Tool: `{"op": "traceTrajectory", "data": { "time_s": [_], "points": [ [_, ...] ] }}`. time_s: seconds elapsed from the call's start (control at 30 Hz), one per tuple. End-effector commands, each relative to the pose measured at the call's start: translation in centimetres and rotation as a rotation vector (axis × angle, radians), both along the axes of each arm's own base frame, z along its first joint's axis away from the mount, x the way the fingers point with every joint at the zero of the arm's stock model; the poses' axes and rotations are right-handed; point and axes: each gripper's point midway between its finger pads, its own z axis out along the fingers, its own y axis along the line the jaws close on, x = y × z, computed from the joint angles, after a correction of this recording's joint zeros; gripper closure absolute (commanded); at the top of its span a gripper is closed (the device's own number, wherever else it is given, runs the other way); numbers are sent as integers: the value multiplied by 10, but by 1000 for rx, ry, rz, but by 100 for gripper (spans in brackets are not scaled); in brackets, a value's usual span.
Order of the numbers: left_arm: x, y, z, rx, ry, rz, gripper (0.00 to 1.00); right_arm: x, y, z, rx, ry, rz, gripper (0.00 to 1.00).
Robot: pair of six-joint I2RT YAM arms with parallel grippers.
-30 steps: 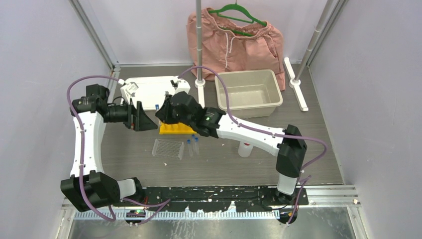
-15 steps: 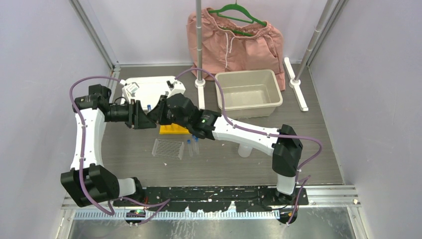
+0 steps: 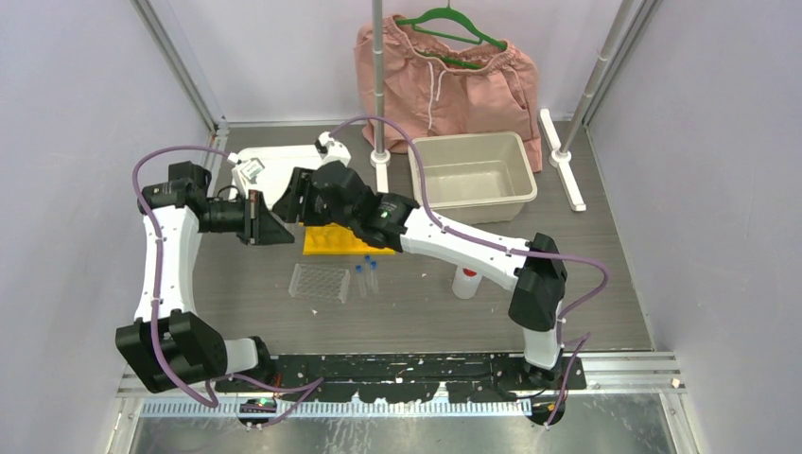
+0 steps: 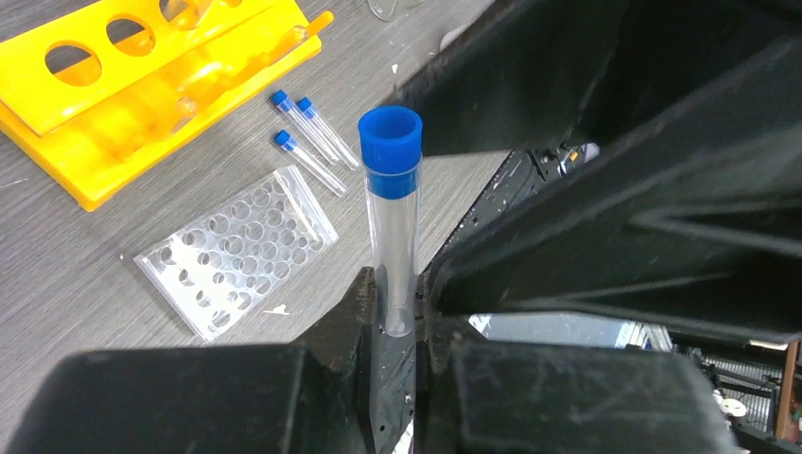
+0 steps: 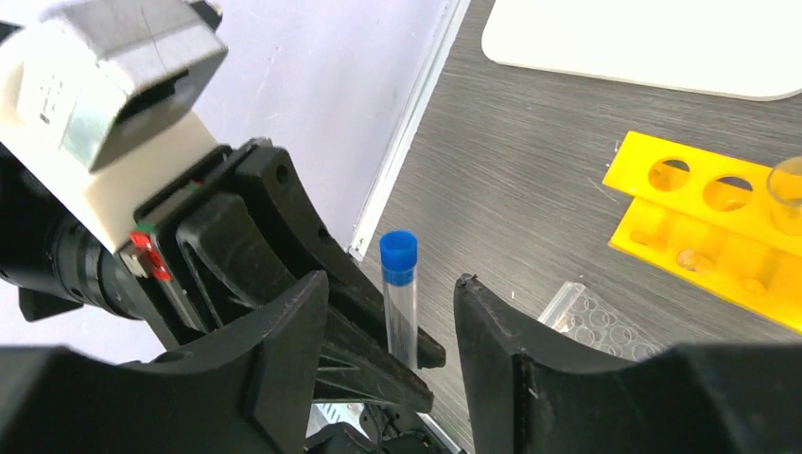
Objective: Organize the chemistry lab equipment
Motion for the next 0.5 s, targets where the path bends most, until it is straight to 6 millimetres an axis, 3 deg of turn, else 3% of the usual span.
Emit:
{"op": "traceTrajectory", "data": {
  "time_s": [0.0,0.1,0.23,0.47],
  "points": [
    [-4,-1,9,21,-107,-26,100,8,-8,21,-16,21,32,42],
    [-7,-1,10,37,-141,-34,100,9,-7,23,-46,45,91,42],
    [-7,0,9,55,-164,-31,100,-5,-1,29,-36,66,224,45],
    [-7,0,8,49,-149,-31,100,-9,0,26,-51,83,273,52]
  ]
}}
